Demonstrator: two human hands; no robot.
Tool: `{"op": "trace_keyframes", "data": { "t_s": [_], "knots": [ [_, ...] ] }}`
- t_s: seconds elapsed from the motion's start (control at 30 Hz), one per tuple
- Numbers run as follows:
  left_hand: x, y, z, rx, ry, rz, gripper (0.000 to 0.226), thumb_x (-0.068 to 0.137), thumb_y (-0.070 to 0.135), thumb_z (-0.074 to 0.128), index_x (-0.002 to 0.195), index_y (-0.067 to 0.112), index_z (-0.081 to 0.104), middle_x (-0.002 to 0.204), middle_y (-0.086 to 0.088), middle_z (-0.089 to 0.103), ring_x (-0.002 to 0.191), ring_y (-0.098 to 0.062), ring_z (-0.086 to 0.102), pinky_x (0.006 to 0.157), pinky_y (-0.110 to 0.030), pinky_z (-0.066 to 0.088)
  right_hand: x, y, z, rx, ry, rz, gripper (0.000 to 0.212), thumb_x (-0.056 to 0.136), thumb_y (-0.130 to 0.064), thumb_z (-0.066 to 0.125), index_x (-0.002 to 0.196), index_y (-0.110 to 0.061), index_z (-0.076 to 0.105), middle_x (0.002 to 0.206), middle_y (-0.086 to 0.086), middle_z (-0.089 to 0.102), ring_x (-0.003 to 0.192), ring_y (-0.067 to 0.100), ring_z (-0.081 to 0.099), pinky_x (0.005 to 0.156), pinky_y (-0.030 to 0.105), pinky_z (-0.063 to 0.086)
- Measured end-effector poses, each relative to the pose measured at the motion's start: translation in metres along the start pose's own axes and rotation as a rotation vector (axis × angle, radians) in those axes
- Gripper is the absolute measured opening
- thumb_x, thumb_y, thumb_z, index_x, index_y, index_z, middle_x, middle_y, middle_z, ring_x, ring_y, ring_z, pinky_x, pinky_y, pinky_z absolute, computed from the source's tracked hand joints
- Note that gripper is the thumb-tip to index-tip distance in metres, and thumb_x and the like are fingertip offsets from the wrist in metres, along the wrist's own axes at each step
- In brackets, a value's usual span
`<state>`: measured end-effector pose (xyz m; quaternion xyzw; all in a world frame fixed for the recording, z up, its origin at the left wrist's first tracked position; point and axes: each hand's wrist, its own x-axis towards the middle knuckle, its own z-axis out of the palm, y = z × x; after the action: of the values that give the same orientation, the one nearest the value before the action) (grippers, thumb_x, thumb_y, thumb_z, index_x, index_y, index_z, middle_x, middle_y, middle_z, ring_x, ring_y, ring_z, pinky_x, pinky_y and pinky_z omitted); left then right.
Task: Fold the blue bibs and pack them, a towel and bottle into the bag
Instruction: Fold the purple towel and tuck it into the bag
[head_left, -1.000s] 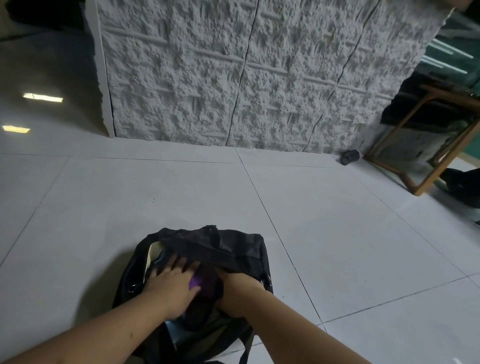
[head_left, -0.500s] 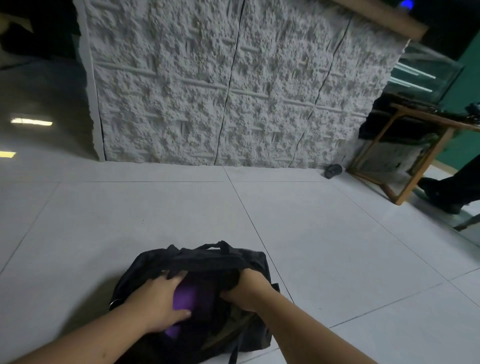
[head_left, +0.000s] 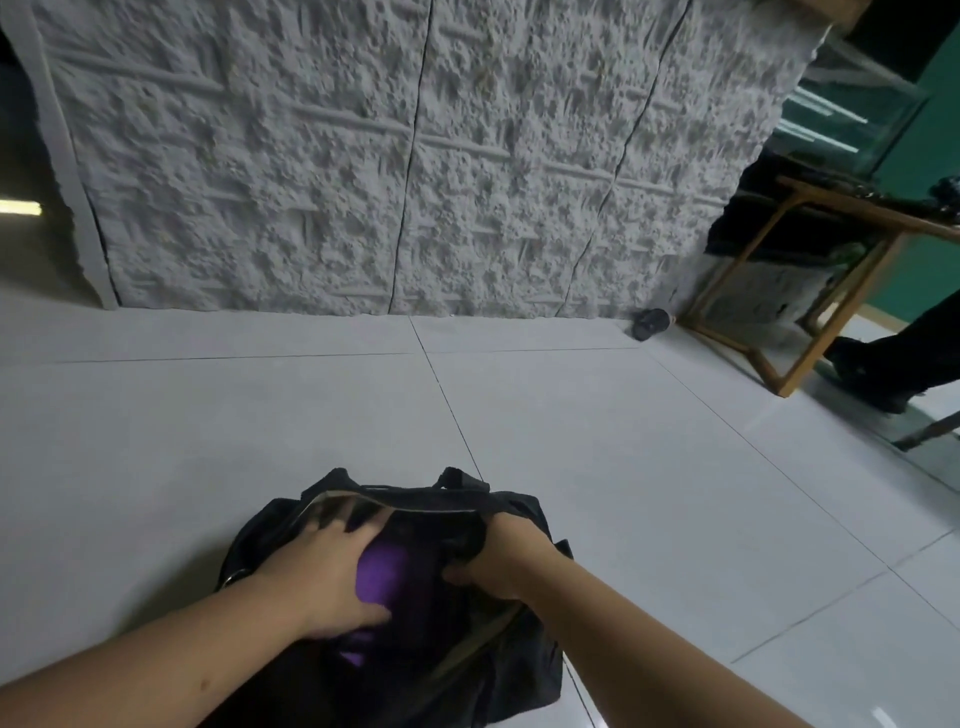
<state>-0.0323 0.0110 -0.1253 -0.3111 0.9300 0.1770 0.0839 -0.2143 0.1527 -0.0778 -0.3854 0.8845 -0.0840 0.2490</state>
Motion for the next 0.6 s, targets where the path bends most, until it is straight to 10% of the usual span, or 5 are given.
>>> {"op": "trace_keyframes", "data": {
  "t_s": [0.6],
  "knots": [
    [0.087,0.004,-0.072,-0.138,-0.141,0.08,0.133,0.059,0.073,0.073,0.163,0.037,-0.002,0.169,-0.001,0.019,0.155,-0.023,0.021,0.125,-0.033,0.023,0.079,-0.038,-0.092,-0.183,-0.186,0.045,0.053,0.088,-0.032,0.073,0.138,-0.019,0.059,0.125,0.009,0.066,0.115,0.029,0.062,0.097,0.036,0.053]
  ]
}}
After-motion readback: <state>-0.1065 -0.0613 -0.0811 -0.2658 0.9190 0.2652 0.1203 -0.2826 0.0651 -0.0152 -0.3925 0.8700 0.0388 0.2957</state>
